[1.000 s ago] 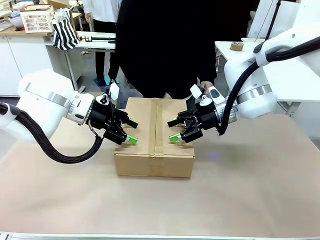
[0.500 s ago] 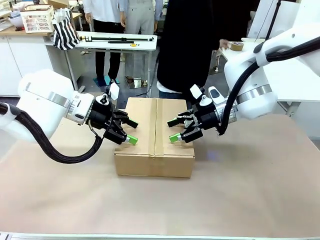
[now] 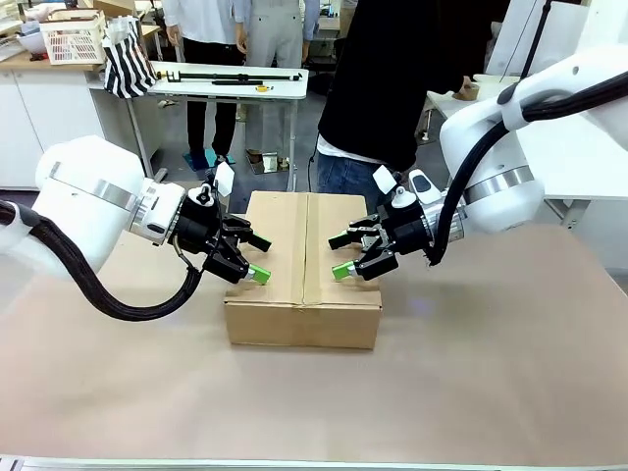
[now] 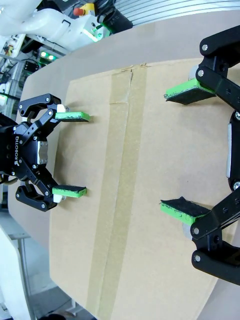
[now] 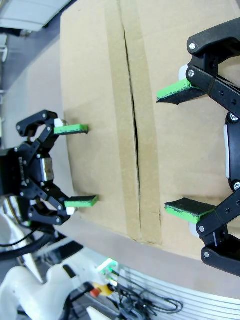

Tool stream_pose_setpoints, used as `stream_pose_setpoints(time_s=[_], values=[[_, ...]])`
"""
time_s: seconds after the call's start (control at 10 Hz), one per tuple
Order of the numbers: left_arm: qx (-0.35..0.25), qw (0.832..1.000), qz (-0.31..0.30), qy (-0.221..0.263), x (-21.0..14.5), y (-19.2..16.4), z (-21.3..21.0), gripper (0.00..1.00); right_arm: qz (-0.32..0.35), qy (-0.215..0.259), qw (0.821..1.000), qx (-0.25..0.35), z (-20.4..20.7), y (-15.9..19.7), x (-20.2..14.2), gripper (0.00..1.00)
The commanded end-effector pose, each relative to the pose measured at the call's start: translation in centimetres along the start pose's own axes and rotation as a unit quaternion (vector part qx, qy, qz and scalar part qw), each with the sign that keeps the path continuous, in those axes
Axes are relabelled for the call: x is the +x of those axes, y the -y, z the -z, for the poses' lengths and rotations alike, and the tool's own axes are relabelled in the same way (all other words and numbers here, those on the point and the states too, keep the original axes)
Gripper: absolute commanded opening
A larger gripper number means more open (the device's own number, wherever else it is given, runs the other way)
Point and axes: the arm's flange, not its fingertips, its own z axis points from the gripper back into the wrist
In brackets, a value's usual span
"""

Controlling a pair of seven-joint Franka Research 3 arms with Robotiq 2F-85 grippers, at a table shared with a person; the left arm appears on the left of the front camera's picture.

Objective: Pack the gift set into the box.
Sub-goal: Press and hold the closed box until the human finishes sealing it.

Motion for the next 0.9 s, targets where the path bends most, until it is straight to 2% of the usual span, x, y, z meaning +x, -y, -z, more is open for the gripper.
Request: stream_pose_setpoints(time_s=[0.0, 0.8], values=[[-0.002, 1.000, 0.001, -0.003, -0.17, 0.07, 0.03, 1.00, 0.002, -0.002, 1.000, -0.001, 0.05, 0.03, -0.23, 1.00], [-0.002, 1.000, 0.001, -0.003, -0.17, 0.07, 0.03, 1.00, 0.002, -0.002, 1.000, -0.001, 0.05, 0.03, -0.23, 1.00]])
